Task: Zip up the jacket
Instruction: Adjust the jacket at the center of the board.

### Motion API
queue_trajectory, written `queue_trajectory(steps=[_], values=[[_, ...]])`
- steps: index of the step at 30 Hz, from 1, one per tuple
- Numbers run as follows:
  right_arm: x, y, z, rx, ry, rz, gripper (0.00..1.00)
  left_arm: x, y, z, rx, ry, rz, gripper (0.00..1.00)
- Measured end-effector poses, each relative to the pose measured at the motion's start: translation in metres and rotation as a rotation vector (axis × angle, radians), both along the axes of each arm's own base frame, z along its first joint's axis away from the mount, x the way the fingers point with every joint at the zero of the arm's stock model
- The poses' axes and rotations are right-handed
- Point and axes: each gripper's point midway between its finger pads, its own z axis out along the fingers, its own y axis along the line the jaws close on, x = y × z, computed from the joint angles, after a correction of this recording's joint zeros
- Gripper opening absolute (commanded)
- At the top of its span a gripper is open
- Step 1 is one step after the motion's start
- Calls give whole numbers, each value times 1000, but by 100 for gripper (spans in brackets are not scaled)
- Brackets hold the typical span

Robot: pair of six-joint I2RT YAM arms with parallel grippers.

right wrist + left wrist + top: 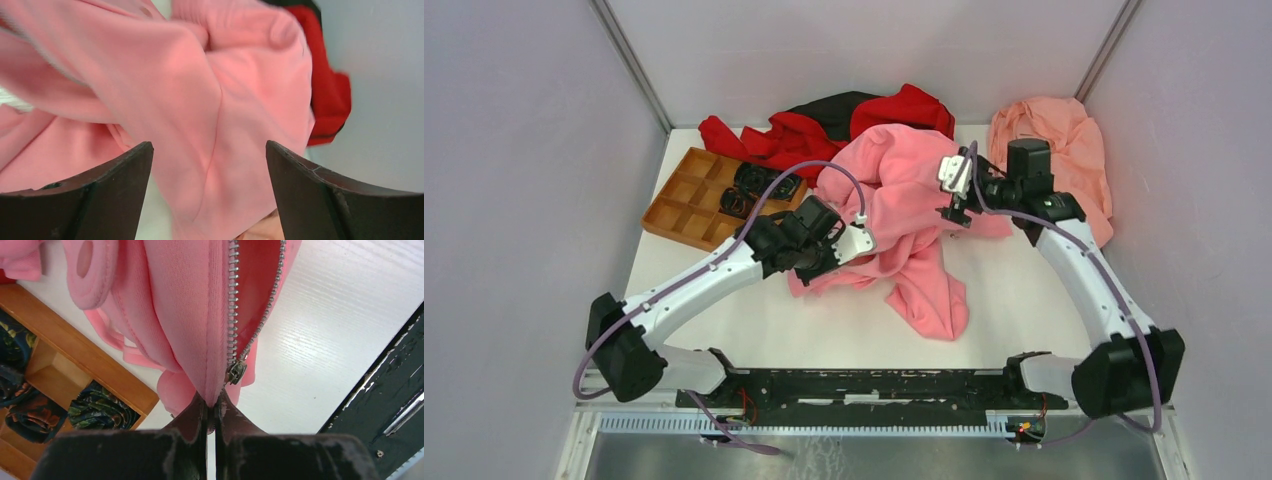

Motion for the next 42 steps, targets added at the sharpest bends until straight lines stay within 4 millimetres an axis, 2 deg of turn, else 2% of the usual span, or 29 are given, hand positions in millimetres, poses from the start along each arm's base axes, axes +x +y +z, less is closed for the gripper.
queue_trajectory(steps=[3, 5, 6, 7, 8, 11, 14, 17, 20, 23, 27, 30, 33, 37, 42], values=[[-34, 12, 24, -3, -90, 164, 87, 0, 0, 8, -34, -32, 0, 2], [-57, 19, 19, -24, -107, 291, 77, -1, 1, 10, -48, -43, 0, 2], [-67, 21, 12, -32, -101, 345, 67, -1, 1, 9, -51, -46, 0, 2], [-78, 24, -1, -41, -81, 406, 55, -2, 1, 9, -54, -44, -1, 2], [-87, 26, -15, -46, -55, 453, 47, -3, 1, 7, -56, -42, -2, 2], [-104, 29, -59, -52, 67, 547, 34, -5, 0, 4, -63, -28, -8, 2], [-106, 36, -89, -52, 162, 590, 25, -5, -1, 4, -71, -26, -11, 2], [-99, 50, -100, -49, 199, 579, 27, -6, -2, 4, -77, -24, -10, 2], [-85, 70, -97, -31, 168, 517, 32, -7, -4, 4, -89, -16, -9, 2], [-71, 82, -93, 6, 155, 424, 33, -9, -4, 6, -101, -12, -2, 2], [-44, 83, -92, 22, 166, 286, 34, -10, -5, 11, -124, -25, -2, 2], [-28, 80, -104, 6, 197, 214, 35, -9, -6, 16, -140, -40, -2, 2], [-25, 77, -116, -11, 234, 177, 40, -8, -7, 18, -150, -49, -3, 2], [-24, 72, -122, -37, 248, 147, 58, -9, -6, 15, -150, -47, -2, 2], [-17, 69, -135, -81, 293, 123, 58, -10, -7, 14, -161, -39, 3, 2]])
